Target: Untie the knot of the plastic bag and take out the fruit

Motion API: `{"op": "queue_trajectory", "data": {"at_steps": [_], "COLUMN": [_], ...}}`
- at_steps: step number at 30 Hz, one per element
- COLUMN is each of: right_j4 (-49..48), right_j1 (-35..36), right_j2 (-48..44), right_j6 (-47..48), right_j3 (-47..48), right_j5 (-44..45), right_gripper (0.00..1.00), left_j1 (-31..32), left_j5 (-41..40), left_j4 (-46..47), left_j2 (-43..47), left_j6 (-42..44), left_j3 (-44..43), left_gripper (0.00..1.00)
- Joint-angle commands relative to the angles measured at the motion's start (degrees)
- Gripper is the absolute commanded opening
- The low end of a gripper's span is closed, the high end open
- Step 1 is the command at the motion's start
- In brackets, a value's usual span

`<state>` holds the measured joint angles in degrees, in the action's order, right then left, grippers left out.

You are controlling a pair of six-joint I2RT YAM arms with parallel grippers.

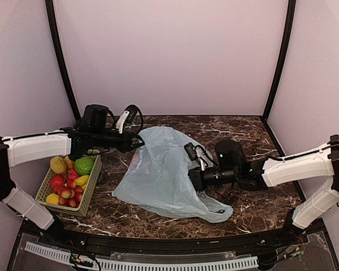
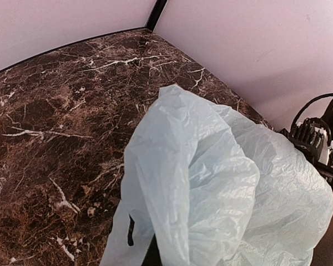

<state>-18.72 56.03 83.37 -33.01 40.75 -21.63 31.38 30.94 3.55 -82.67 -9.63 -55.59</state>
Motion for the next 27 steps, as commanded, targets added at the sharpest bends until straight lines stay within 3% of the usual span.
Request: {"op": "queue_trajectory", "data": {"at_steps": [1,7,11,13,15,17,19,23,27], "right_j4": [-3.05,-0.27,0.92,2.68,5.27,7.15,8.04,11.39,11.77], "right_j1": [2.45,5.34,7.79,8.33,8.41,8.44,8.45,8.65,8.65], "right_j2": [0.75,4.13,6.03,6.01,5.48,4.24,2.24,-0.81,-1.03], "right_j6": [-0.31,0.69,0.78,-1.05,-2.47,-3.02,-2.65,-1.68,-2.17], "right_j3": [2.78,8.02,10.59,10.83,10.64,9.69,8.45,7.19,5.42], "right_j5": [4.47,7.21,9.46,12.61,16.53,19.58,21.11,23.64,23.96], "right_gripper": [0.28,0.36,0.4,0.46,0.51,0.56,0.63,0.72,0.75], "left_j1": [-0.04,1.49,2.45,2.46,2.46,2.46,2.46,2.88,4.77], "left_j5": [2.71,2.87,0.19,-2.1,-5.2,-9.03,-13.71,-17.92,-13.57], "left_j4": [0.11,2.11,1.52,-0.37,-2.12,-4.02,-7.15,-12.36,-13.34], "left_j2": [-3.55,-13.3,-18.07,-18.84,-17.91,-15.44,-12.04,-3.29,4.56], "left_j6": [1.07,1.56,2.26,2.99,3.89,5.01,6.04,5.56,2.31], "left_j3": [-2.1,-6.0,-10.22,-12.05,-12.98,-12.86,-12.42,-9.73,-4.31], "left_gripper": [0.01,0.04,0.13,0.21,0.38,0.62,0.73,0.86,0.91]}}
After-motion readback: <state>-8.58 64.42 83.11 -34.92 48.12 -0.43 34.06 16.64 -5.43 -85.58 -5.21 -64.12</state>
